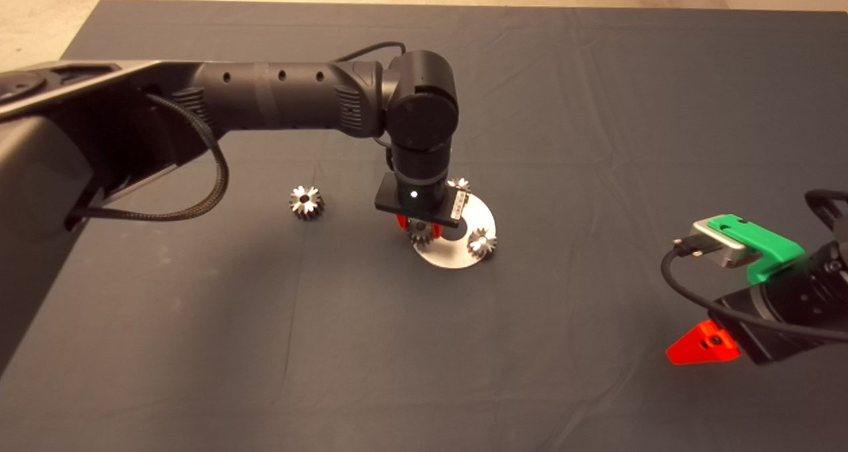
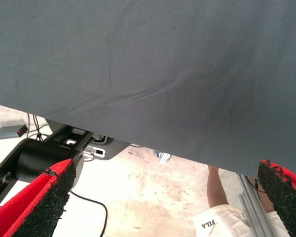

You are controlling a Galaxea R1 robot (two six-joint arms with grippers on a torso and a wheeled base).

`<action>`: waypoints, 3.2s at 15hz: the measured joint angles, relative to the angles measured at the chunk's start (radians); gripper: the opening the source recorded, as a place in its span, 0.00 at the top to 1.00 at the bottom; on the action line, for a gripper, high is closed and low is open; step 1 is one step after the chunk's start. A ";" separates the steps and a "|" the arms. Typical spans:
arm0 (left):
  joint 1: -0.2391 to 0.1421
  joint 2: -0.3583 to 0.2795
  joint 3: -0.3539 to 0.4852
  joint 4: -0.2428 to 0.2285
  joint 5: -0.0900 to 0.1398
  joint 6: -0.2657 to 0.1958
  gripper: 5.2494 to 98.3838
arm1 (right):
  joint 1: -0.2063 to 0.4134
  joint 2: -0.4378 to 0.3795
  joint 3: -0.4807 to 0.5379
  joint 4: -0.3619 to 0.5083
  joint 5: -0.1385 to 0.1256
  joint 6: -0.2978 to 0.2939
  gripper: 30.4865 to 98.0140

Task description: Remove an incorrectly installed larger gear and replace it with the correct smaller gear

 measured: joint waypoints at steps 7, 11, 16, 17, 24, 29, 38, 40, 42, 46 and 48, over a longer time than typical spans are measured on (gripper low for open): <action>0.000 0.000 -0.003 0.030 0.000 0.000 0.65 | 0.000 -0.001 0.000 0.000 0.000 0.000 0.00; 0.000 0.000 -0.006 0.054 0.000 0.000 0.65 | 0.000 -0.002 0.000 0.000 0.000 0.000 0.00; 0.000 -0.006 0.008 0.075 0.000 -0.019 0.65 | 0.000 -0.003 0.000 0.000 0.000 0.000 0.00; 0.000 -0.006 0.014 0.075 0.002 -0.022 0.65 | 0.000 -0.003 0.000 0.000 0.000 0.000 0.00; 0.000 -0.017 0.029 0.078 0.002 -0.030 0.65 | 0.000 -0.003 0.000 0.000 -0.001 0.000 0.00; 0.011 -0.017 0.036 0.082 0.003 -0.030 0.65 | 0.000 -0.014 0.000 0.000 -0.002 -0.002 0.00; 0.014 -0.006 0.032 0.098 0.018 -0.030 0.65 | 0.000 -0.014 0.000 0.000 -0.002 -0.003 0.00; 0.014 0.001 0.029 0.103 0.018 -0.029 0.65 | 0.000 -0.014 0.000 0.000 -0.002 -0.003 0.00; 0.018 0.003 0.026 0.104 0.014 -0.029 0.65 | 0.000 -0.014 0.000 0.000 -0.002 -0.003 0.00; 0.037 0.003 0.022 0.120 0.012 -0.029 0.65 | 0.000 -0.014 0.000 0.000 -0.003 -0.003 0.00; 0.037 0.002 0.022 0.120 0.011 -0.029 0.65 | 0.000 -0.014 0.000 0.000 -0.002 -0.002 0.00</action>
